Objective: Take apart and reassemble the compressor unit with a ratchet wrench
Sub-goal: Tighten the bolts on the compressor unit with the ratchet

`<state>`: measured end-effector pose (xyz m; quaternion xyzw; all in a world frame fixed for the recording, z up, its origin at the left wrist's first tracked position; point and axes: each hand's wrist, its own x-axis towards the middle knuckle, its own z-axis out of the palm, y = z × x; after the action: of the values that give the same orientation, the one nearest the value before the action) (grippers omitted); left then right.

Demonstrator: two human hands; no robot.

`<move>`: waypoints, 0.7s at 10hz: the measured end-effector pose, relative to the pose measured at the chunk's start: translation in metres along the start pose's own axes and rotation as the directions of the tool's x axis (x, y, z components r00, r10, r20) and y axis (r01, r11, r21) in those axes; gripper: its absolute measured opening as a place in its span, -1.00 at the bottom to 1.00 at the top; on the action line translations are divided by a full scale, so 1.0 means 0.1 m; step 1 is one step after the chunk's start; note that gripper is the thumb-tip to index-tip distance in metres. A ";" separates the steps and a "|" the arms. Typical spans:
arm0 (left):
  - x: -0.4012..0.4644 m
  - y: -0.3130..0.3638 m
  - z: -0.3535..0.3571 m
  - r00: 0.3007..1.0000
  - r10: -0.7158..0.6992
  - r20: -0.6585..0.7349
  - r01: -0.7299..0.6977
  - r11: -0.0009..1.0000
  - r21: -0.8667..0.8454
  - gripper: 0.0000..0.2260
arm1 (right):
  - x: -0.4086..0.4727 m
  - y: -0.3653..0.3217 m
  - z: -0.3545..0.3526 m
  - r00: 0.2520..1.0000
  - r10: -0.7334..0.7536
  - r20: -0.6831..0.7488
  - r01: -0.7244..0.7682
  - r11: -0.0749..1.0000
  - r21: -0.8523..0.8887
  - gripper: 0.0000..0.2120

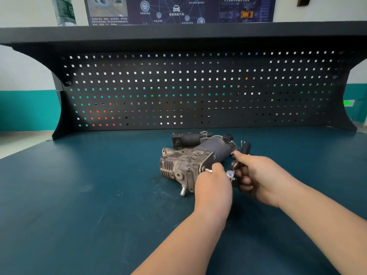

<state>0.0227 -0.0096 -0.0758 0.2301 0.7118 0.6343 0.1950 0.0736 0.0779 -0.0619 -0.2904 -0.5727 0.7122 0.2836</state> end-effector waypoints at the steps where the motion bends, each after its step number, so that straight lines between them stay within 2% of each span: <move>1: 0.01 0.03 0.00 0.999 -0.035 -0.008 0.035 0.999 0.000 -0.71 | -0.03 -0.02 0.02 0.964 -0.264 -0.018 0.257 0.951 -0.173 -0.66; 2: -0.03 0.03 -0.03 0.999 0.032 -0.003 -0.032 0.997 0.077 -0.69 | -0.17 -0.06 0.04 0.722 -0.671 0.168 0.667 0.609 -0.430 -0.74; 3: -0.06 0.00 -0.03 0.997 0.072 -0.006 -0.071 0.992 0.103 -0.65 | -0.27 -0.07 0.03 0.518 -0.733 0.441 0.820 0.280 -0.499 -0.83; 4: -0.09 0.04 -0.04 0.999 0.030 -0.026 -0.028 0.997 0.073 -0.71 | -0.25 -0.06 0.05 0.588 -0.742 0.322 0.773 0.398 -0.494 -0.78; 5: -0.05 0.01 -0.02 1.000 0.024 -0.009 -0.023 0.999 0.046 -0.69 | -0.15 -0.07 0.08 0.833 -0.551 0.037 0.509 0.739 -0.442 -0.69; 6: -0.11 0.02 -0.02 0.999 -0.001 -0.051 0.002 1.000 0.026 -0.64 | -0.06 -0.03 0.04 1.000 0.016 -0.024 -0.016 1.000 0.017 -0.67; 7: -0.09 0.02 -0.02 0.999 0.011 -0.035 -0.010 1.000 0.011 -0.63 | -0.06 0.03 0.04 0.976 0.209 0.056 -0.216 0.956 0.199 -0.68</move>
<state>0.0292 -0.0168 -0.0736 0.2237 0.7174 0.6353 0.1779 0.0745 0.0700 -0.0631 -0.3071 -0.4670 0.7984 0.2239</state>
